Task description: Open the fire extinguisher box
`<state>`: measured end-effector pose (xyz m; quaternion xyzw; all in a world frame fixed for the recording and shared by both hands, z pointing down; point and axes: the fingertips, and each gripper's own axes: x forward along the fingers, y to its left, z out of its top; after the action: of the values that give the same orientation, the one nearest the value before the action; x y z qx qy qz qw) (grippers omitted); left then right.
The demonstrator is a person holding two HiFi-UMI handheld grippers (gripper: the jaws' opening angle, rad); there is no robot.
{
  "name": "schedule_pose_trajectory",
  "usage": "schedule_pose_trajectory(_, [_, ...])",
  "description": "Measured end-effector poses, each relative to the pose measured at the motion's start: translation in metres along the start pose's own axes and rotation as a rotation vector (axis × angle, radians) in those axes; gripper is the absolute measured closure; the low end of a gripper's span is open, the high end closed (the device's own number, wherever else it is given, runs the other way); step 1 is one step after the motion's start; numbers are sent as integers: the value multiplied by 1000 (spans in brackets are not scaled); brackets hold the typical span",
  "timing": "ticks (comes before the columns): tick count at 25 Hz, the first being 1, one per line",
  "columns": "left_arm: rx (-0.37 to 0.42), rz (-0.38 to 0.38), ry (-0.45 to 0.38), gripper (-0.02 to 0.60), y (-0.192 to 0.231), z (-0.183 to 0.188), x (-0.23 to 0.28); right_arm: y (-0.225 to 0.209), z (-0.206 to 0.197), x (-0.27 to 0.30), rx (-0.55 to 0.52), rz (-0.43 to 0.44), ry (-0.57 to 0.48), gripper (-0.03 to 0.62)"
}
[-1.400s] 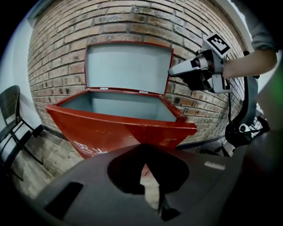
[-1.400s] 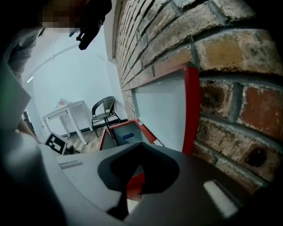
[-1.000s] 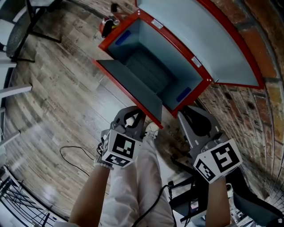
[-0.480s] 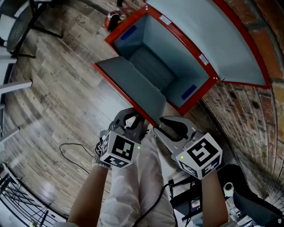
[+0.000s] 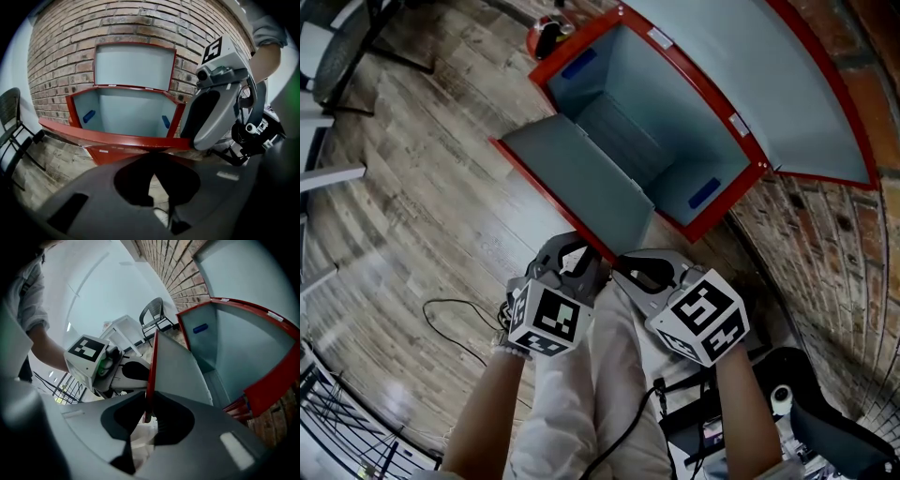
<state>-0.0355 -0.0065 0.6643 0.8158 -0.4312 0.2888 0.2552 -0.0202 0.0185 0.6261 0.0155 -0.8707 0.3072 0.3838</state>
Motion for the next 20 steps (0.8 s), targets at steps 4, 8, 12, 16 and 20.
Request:
schedule_pose_trajectory(4, [-28, -6, -8, 583, 0, -7, -8, 5, -4, 8, 31, 25, 15, 534])
schedule_pose_trajectory(8, [-53, 8, 0, 583, 5, -19, -23, 10, -13, 18, 45, 29, 35, 537])
schedule_pose_trajectory(12, [-53, 35, 5, 583, 12, -28, -45, 16, -21, 32, 54, 31, 59, 540])
schedule_pose_trajectory(16, [-52, 75, -16, 583, 24, -30, -67, 22, -32, 50, 90, 35, 92, 546])
schedule_pose_trajectory(20, [-74, 113, -16, 583, 36, -36, -81, 27, -46, 70, 94, 31, 137, 553])
